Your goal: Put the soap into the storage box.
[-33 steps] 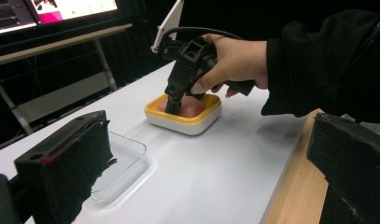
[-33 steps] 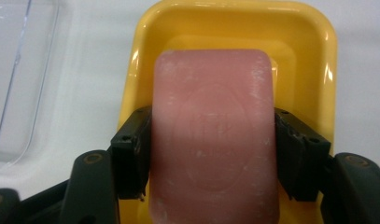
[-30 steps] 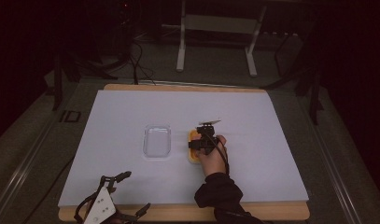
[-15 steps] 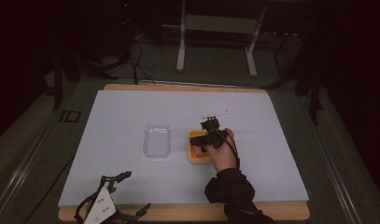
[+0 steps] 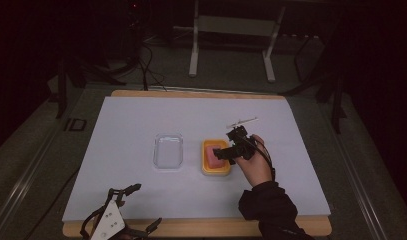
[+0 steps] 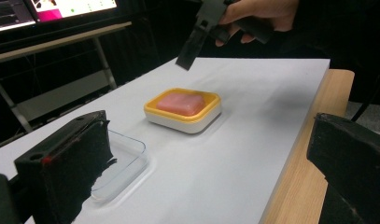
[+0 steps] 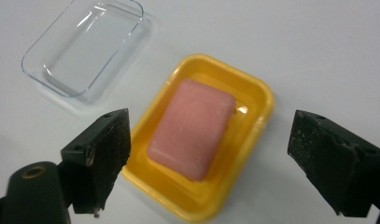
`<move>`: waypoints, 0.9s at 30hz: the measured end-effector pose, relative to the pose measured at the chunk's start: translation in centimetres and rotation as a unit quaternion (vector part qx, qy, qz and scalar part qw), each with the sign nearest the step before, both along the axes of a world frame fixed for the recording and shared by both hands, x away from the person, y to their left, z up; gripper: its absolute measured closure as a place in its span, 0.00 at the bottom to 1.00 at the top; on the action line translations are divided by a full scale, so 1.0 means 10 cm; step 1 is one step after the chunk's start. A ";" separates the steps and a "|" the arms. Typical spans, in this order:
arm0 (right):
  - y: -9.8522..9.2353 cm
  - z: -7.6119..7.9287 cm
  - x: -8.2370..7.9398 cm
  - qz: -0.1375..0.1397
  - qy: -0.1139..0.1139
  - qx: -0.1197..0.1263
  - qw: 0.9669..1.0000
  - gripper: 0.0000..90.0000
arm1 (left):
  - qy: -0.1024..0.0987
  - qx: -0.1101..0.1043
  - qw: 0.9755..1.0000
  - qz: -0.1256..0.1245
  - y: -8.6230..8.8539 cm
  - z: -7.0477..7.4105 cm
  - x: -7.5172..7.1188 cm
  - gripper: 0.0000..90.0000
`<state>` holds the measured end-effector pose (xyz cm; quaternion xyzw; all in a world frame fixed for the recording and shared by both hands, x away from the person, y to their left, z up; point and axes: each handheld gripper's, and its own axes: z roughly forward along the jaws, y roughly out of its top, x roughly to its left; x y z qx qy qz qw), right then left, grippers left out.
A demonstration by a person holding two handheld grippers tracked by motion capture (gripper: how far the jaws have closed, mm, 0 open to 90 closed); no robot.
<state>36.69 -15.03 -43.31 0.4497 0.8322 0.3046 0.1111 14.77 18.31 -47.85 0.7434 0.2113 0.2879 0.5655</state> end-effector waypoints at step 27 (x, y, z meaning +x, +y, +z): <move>-0.65 -0.06 -0.37 0.038 -0.037 -0.007 0.999 0.14 | 0.000 0.002 1.000 -0.003 -0.02 0.00 0.00 0.01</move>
